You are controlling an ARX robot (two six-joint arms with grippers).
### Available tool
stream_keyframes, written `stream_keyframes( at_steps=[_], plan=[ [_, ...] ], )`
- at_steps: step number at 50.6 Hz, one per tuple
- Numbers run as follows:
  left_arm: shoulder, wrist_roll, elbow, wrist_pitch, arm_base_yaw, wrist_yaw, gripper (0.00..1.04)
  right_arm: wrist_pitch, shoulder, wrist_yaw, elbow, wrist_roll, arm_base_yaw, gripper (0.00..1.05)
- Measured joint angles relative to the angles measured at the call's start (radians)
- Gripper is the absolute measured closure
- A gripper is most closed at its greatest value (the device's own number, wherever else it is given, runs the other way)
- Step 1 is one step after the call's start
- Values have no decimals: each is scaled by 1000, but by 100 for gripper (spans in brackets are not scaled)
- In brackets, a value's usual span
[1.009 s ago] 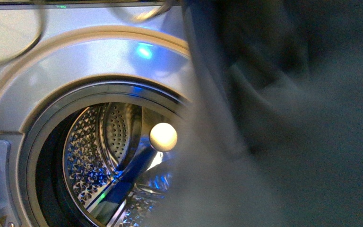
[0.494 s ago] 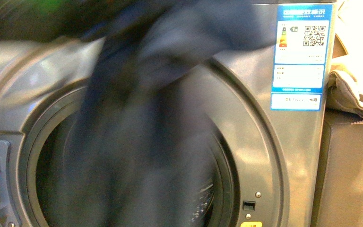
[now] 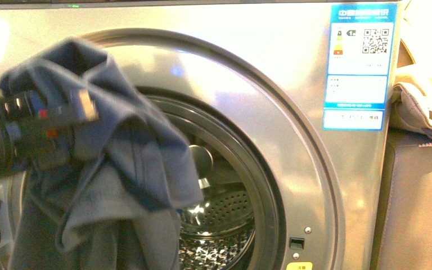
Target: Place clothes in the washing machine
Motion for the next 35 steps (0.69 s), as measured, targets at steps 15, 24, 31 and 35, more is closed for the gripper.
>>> stream_keyframes(
  at_steps=[15,24,31,35],
  plan=[
    [138,2,10,46,-9,-27,95,-18,-270,32,-336,65,4,8],
    [257,14,70,74,-22,-54,95,-66,-456,187,-610,-119,28,42],
    [340,24,109,99,-43,-71,95,13,-556,120,-799,-144,-43,65],
    [385,31,131,111,-56,-84,95,51,-603,85,-891,-150,-77,79]
  ],
)
